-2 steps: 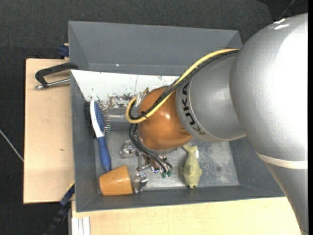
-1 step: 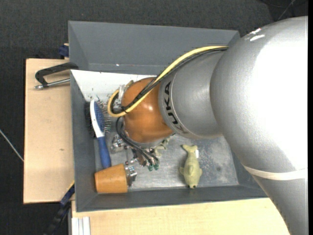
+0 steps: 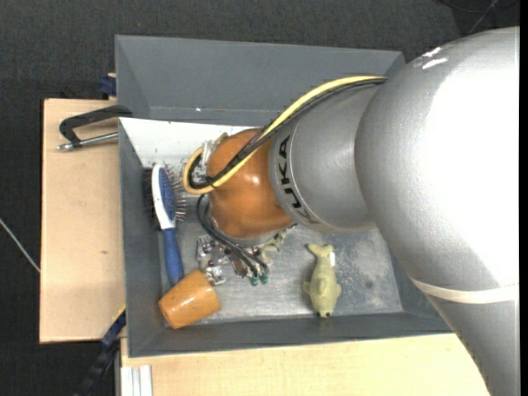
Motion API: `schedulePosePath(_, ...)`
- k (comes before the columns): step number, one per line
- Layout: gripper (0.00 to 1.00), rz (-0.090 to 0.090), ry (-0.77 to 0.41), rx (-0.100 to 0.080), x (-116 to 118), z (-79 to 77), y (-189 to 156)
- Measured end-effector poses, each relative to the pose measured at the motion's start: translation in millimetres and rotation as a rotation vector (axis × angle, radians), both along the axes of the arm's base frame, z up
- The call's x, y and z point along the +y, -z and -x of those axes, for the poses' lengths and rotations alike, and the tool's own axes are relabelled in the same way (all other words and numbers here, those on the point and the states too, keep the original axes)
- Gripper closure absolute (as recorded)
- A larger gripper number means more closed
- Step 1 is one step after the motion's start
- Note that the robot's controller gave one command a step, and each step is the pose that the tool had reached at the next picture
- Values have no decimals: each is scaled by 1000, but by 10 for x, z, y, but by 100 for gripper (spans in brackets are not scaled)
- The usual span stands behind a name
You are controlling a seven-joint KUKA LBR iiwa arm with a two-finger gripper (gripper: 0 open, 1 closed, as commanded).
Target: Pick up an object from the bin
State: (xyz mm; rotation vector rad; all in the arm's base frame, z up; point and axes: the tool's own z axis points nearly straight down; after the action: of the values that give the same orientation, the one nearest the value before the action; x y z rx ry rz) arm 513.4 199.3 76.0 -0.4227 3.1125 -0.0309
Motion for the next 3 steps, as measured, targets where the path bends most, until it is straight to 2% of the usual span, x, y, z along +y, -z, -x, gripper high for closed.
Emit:
schedulePosePath(1, 100, -24, -133, -12, -147, -130, -1706)
schedulePosePath(2, 100, -19, -173, 11, -126, -13, -379)
schedulePosePath(3, 0, -21, -173, 3, -121, -36, -422)
